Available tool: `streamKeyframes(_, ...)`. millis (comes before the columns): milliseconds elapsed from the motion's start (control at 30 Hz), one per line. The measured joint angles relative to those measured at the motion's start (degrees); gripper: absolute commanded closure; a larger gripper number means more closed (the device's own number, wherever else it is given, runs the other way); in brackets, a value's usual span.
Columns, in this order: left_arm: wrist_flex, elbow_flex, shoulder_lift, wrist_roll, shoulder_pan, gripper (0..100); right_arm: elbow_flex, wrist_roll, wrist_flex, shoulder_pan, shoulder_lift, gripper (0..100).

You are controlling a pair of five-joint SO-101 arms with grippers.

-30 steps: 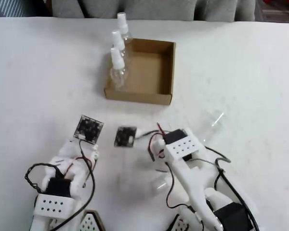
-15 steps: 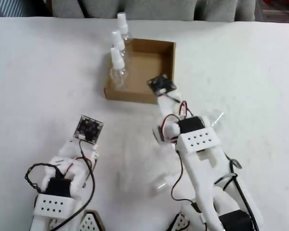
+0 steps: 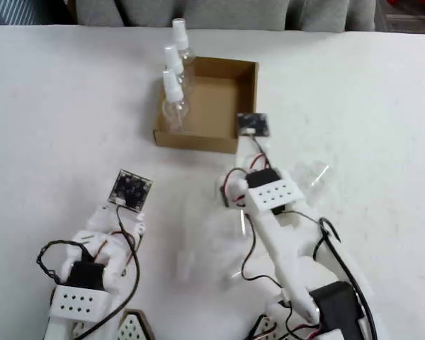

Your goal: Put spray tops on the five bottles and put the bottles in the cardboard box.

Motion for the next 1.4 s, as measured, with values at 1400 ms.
streamKeyframes(1400, 0.0, 0.0, 0.0, 0.0, 0.0, 94, 11.16, 57.85, 31.38, -11.6, -24.18, 73.8)
